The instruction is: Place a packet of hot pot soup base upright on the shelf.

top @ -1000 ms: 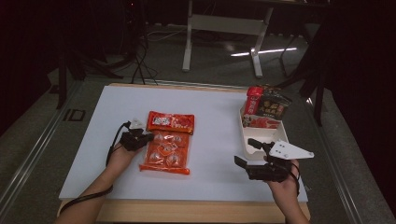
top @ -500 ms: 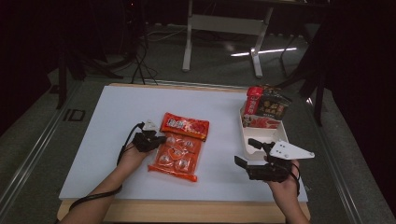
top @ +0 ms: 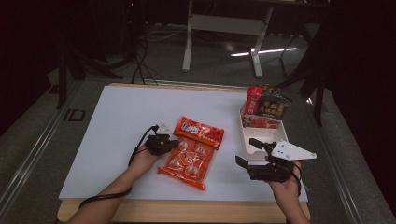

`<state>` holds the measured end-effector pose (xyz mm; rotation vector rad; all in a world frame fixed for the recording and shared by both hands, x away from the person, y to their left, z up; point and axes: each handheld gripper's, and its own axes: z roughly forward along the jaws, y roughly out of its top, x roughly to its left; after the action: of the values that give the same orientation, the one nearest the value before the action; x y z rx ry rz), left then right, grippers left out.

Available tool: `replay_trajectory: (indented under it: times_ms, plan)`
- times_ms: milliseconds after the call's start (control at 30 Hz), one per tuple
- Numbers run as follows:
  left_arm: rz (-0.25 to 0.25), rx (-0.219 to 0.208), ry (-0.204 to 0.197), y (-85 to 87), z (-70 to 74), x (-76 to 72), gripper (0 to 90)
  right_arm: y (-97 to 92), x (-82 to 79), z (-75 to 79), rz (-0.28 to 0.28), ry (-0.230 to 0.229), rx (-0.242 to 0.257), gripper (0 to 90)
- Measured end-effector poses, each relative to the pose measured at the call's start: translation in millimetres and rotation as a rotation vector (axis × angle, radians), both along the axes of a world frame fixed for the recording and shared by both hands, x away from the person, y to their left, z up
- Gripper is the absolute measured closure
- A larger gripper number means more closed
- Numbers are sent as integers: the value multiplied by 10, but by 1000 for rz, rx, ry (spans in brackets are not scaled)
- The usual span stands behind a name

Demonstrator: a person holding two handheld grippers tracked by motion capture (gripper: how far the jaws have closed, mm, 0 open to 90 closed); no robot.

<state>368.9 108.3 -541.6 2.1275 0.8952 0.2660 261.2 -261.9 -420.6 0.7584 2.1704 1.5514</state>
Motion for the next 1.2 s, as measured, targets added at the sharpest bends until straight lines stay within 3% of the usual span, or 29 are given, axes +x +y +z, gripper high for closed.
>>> replay_trajectory:
  times_ms: [200,367,500,733,967,1200]
  plan:
    - [-13,-28,-21,47,-5,-9,896,-6,4,10,-2,0,3,191]
    - [-23,-47,-42,119,94,-73,896,-7,-1,28,-1,-5,4,191]
    - [-22,-56,-47,221,201,-184,896,11,-5,28,4,-5,1,191]
    - [-51,-37,-42,315,238,-393,896,16,-12,33,6,-4,2,191]
    - [-58,-24,-17,383,160,-636,896,20,-25,44,18,-5,13,190]
    - [-78,0,13,352,-22,-690,896,36,-37,37,25,-10,3,190]
